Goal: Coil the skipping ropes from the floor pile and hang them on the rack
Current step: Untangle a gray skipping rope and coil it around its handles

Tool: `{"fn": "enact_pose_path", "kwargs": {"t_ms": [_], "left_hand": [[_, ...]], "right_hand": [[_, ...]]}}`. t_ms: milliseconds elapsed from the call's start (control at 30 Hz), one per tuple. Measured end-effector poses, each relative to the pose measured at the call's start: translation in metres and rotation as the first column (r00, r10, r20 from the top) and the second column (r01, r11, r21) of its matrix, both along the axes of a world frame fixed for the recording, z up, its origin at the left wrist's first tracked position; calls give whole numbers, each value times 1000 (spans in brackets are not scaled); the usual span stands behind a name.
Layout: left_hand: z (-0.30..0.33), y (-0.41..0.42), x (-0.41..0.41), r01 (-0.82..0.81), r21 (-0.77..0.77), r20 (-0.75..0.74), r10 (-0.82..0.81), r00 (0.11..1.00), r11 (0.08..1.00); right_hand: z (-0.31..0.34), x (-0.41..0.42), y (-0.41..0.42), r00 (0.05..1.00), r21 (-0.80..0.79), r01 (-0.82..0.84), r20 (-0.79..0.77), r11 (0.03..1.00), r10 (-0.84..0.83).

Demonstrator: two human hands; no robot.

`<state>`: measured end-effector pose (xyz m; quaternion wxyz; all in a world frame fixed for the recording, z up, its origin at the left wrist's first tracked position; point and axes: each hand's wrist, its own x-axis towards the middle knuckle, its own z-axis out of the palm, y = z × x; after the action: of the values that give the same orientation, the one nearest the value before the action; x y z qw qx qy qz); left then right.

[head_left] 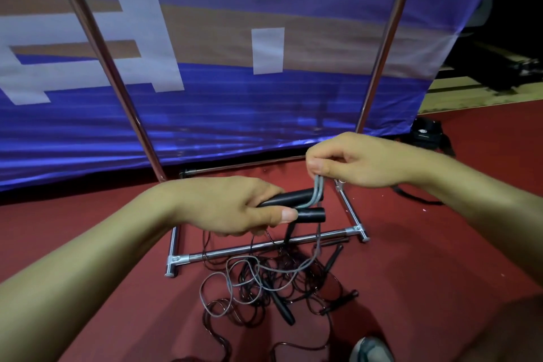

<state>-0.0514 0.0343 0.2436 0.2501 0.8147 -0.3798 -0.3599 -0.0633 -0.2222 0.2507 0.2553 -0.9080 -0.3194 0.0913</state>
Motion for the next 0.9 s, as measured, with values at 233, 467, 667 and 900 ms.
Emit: {"fn": "enact_pose_path", "kwargs": {"t_ms": [233,467,667,900], "left_hand": [[3,1,-7,-66,-185,-132,42,990,980],[5,10,2,-211,-337,-143,172,975,917],[5,15,12,-355,-478,-1,403,915,804],[-11,25,35,-385,-293,427,480,766,875]], "right_hand": [[-37,-1,26,940,398,200,-336,896,-61],[-44,-11,29,951,369,210,136,905,-276],[-59,-15,40,948,249,306,8,919,-317],[-37,-20,43,875,189,484,-110,854,-472]]}}
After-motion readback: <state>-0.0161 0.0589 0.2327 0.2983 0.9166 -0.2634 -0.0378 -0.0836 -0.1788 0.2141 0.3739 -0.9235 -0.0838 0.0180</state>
